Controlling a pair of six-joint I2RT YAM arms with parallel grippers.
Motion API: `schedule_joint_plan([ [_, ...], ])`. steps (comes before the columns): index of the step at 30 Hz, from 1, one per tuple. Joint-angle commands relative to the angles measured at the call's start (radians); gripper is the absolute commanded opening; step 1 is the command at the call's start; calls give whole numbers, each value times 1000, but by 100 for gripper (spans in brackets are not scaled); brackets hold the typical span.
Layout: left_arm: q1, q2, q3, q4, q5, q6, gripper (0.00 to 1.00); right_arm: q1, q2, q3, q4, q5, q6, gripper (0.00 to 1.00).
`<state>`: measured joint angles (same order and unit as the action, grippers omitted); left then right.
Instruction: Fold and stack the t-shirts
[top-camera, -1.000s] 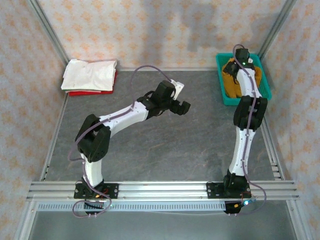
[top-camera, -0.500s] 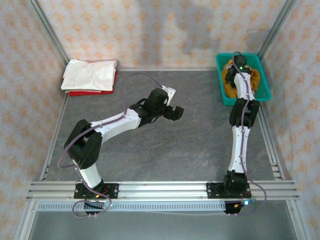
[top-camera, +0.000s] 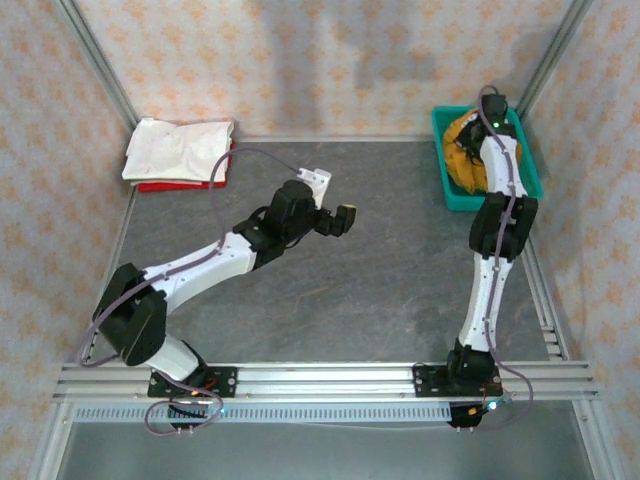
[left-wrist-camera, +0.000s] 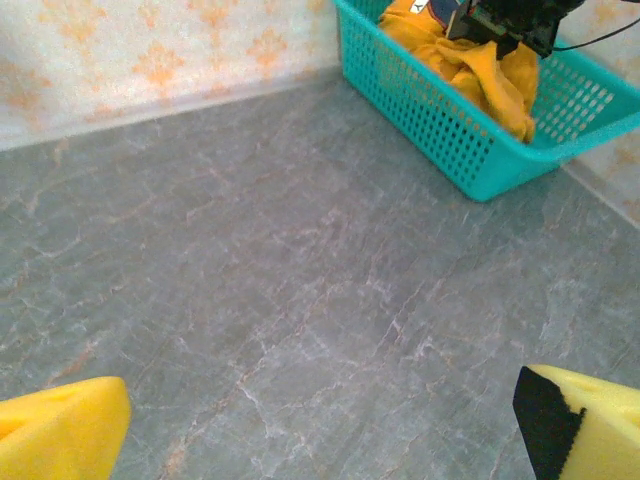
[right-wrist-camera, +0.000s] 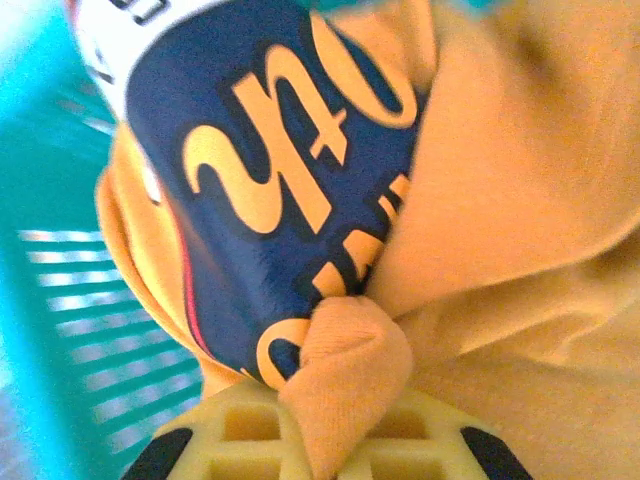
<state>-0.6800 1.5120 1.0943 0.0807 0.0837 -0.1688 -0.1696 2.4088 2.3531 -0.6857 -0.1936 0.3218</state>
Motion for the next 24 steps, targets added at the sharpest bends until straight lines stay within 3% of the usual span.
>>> schedule_joint_plan([
  [1,-1,-62,-33,49,-53,-7,100,11,-182,-14,105,-17,35,0],
  [9,-1,-134,-76,67,-92,30,100,62,-383,-63,133,-30,48,0],
  [18,0,-276,-206,196,-140,66,100,279,-674,-92,76,76,-107,0],
  [21,2,-332,-239,205,-174,83,100,388,-797,-186,65,53,-153,0],
  [24,3,-417,-312,262,-195,102,100,464,-960,-441,182,-98,-94,0],
])
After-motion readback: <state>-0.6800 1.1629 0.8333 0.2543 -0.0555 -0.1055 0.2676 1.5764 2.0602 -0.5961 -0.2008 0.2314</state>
